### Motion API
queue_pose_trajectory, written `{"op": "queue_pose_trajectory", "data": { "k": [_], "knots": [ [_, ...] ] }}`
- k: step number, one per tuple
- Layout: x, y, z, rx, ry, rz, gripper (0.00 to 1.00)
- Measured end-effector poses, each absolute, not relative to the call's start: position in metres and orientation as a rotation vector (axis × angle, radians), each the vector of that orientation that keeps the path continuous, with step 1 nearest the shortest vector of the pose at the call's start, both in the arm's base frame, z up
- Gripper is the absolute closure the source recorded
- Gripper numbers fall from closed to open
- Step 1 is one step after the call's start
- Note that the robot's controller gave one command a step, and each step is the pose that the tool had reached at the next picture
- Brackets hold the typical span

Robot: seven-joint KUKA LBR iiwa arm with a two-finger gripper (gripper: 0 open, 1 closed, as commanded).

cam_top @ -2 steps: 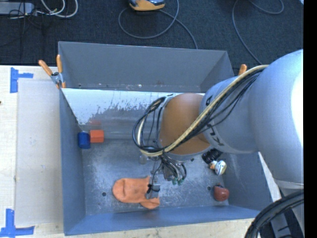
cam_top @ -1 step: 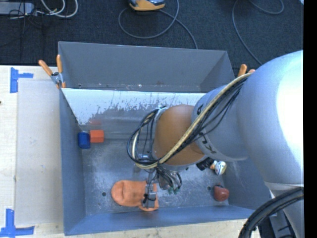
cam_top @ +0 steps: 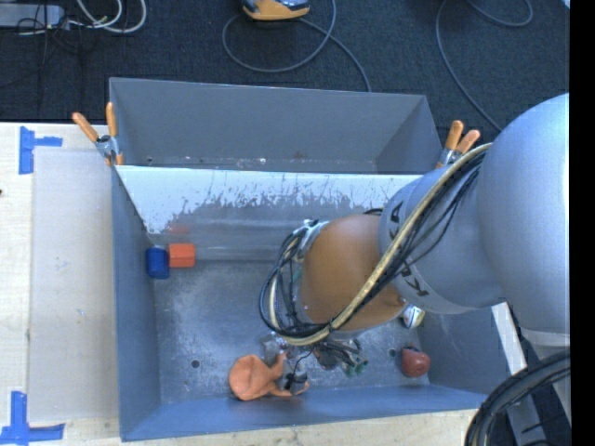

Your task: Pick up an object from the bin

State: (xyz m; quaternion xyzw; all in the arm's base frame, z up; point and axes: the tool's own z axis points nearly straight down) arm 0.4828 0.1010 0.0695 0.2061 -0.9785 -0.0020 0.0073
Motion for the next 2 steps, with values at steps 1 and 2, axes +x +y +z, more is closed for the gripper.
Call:
{"op": "queue_pose_trajectory", "data": {
  "k": [1,2],
  "knots": [
    [0.483,0.101,0.070,0.644,-3.060,-0.006,1.00],
    [0.504,0.111,0.076,0.643,-3.060,-0.007,1.00]
  ]
}}
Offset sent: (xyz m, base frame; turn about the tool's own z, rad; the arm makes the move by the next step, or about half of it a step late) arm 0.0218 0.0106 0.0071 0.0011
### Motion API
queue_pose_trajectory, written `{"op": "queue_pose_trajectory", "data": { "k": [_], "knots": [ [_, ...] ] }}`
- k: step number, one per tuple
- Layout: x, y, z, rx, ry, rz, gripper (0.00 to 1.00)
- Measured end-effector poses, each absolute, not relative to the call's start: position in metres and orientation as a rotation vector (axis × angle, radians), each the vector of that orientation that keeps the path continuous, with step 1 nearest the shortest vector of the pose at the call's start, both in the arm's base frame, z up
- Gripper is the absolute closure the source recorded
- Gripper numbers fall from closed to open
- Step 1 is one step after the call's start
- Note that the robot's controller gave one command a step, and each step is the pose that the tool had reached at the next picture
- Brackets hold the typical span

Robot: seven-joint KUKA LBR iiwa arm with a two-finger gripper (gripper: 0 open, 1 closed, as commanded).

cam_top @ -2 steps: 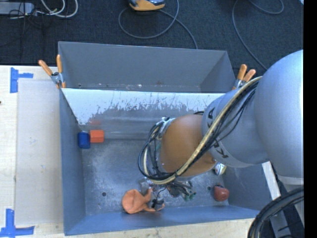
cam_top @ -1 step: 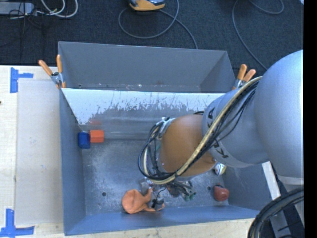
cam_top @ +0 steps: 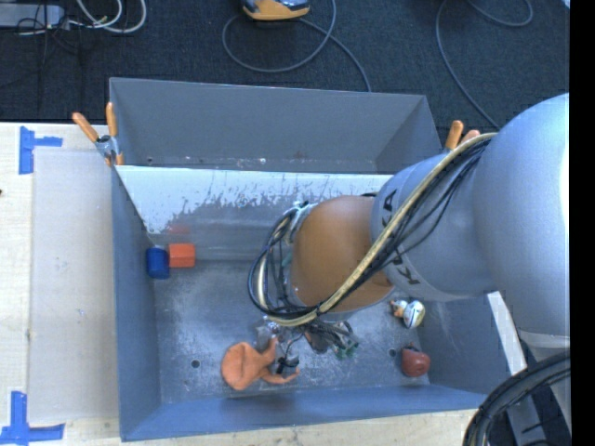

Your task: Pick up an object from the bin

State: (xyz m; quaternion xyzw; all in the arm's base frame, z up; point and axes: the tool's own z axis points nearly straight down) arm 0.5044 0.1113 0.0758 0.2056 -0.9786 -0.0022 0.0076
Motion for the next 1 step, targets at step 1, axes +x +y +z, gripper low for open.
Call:
{"op": "queue_pose_trajectory", "data": {
  "k": [1],
  "knots": [
    [0.4950,0.1116,0.0827,0.651,-3.056,-0.007,1.00]
  ]
}}
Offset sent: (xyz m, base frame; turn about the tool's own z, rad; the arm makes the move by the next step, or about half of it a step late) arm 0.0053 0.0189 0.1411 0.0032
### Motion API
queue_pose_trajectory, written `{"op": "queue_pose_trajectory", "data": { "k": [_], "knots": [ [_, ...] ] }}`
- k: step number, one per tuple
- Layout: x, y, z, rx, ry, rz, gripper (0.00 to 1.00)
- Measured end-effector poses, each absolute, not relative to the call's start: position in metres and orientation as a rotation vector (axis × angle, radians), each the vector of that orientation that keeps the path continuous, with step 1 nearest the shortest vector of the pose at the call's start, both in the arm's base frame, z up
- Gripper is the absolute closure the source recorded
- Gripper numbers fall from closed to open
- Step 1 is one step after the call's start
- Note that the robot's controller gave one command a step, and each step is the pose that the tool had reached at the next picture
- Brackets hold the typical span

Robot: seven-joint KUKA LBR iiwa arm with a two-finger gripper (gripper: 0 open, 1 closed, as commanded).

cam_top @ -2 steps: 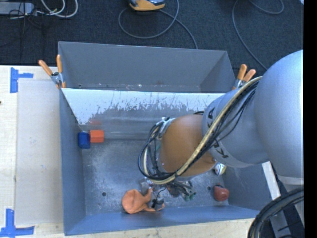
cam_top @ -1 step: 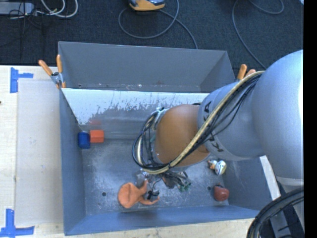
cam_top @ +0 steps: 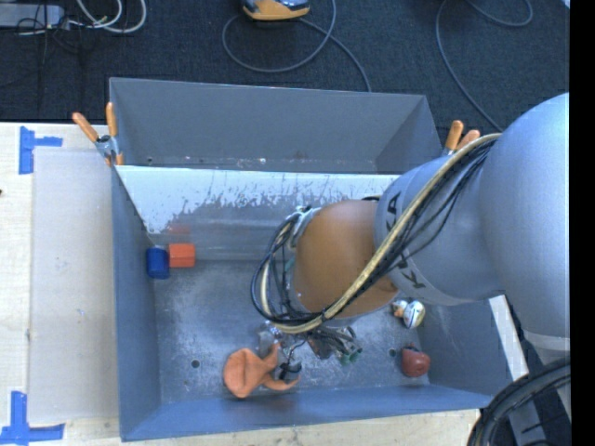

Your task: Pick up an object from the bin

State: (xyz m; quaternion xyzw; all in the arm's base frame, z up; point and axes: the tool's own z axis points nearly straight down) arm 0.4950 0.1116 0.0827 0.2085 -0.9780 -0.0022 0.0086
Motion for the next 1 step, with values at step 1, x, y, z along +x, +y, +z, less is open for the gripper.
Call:
{"op": "queue_pose_trajectory", "data": {
  "k": [1],
  "knots": [
    [0.4974,0.1185,0.1326,0.646,-3.051,-0.007,1.00]
  ]
}}
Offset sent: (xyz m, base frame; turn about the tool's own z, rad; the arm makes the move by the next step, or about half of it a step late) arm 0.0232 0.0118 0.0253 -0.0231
